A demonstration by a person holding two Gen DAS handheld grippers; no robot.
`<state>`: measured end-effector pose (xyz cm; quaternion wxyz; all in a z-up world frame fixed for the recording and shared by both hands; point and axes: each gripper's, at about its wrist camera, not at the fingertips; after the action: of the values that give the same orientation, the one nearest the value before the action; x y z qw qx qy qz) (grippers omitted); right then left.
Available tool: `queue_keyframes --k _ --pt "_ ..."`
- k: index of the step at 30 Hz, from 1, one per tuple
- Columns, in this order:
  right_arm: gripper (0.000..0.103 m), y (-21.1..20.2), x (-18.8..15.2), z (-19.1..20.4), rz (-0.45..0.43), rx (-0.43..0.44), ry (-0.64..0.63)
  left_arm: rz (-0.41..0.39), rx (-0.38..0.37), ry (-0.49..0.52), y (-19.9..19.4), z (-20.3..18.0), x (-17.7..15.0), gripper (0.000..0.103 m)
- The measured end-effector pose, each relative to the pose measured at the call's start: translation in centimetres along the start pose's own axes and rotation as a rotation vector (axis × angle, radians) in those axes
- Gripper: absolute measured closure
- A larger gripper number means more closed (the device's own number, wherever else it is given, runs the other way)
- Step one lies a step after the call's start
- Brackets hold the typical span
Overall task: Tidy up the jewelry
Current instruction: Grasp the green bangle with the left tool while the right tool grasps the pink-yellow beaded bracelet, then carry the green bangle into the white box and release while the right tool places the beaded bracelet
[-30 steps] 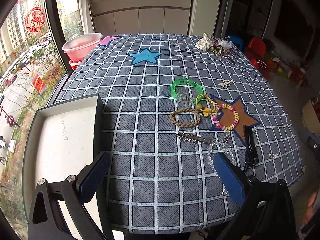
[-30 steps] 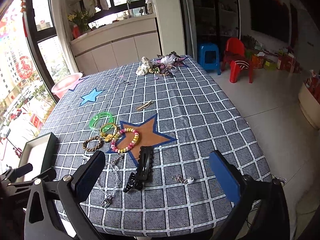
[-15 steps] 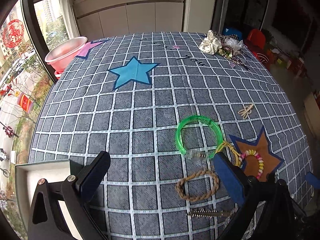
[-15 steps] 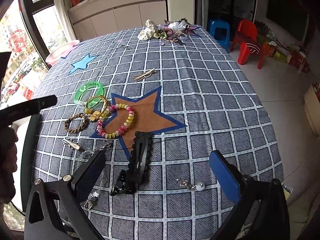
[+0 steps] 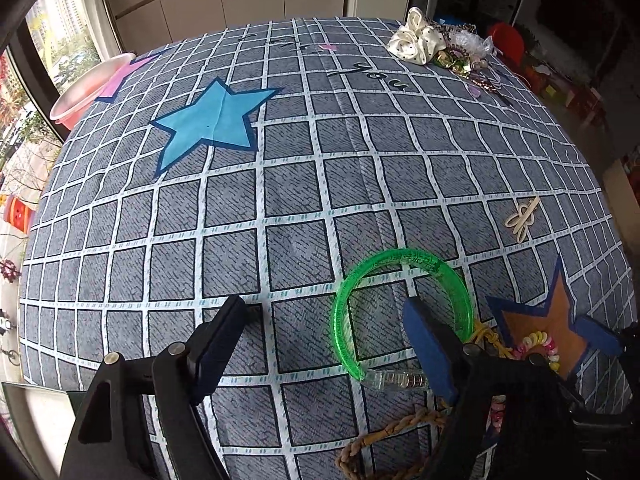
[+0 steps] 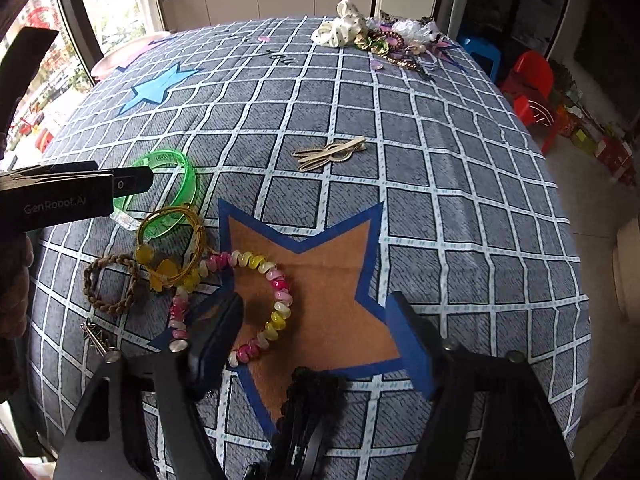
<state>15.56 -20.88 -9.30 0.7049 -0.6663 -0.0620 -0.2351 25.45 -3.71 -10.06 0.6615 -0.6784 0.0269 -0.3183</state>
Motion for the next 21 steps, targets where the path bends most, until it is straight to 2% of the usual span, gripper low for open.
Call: queue_keyframes --k 3,4,6,8,9,10,11,12,13,21 --pt "0.032 0.1 0.2 0.4 -0.008 0.002 -0.014 -0.013 0.01 0.026 0.0 -0.4 0.1 0.018" --pt "0.032 0.1 0.2 0.5 -0.009 0.002 -0.019 -0.015 0.006 0.032 -0.1 -0.6 0.1 0.023" --pt "0.033 0.1 0.2 0.8 -0.013 0.002 -0.03 -0.028 0.002 0.057 -0.4 -1.0 0.2 0.038" --pt "0.039 0.0 0.1 0.9 -0.01 0.017 -0.031 -0.036 -0.008 0.08 -0.6 -1.5 0.3 0.07" --pt "0.046 -0.1 0.0 1.0 -0.015 0.02 -0.036 -0.033 -0.007 0.089 -0.7 -1.7 0.4 0.077" --pt "0.061 -0.2 0.0 1.1 -0.02 0.027 -0.04 -0.031 -0.011 0.095 -0.7 -1.8 0.5 0.087" --pt "0.07 -0.3 0.0 1.3 -0.023 0.034 -0.042 -0.031 -0.02 0.096 -0.8 -1.9 0.5 0.088" --pt "0.088 -0.4 0.0 1.3 -0.023 0.042 -0.04 -0.031 -0.025 0.092 -0.8 -1.9 0.5 0.088" --pt "0.093 -0.4 -0.1 1.3 -0.023 0.046 -0.031 -0.031 -0.026 0.086 -0.9 -1.9 0.5 0.088" --pt "0.093 -4.0 0.6 0.0 -0.125 0.079 0.006 -0.098 -0.029 0.038 -4.2 -0.6 0.2 0.088"
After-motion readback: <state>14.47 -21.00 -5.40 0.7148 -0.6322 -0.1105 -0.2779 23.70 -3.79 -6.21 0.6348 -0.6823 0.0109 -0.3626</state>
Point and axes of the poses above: each gripper's, at about its wrist camera, not at the fingertips, and y roughly the way its jaws point, z to its left, x to its top, and after that the axes turned 15 degrees about y, right-handed
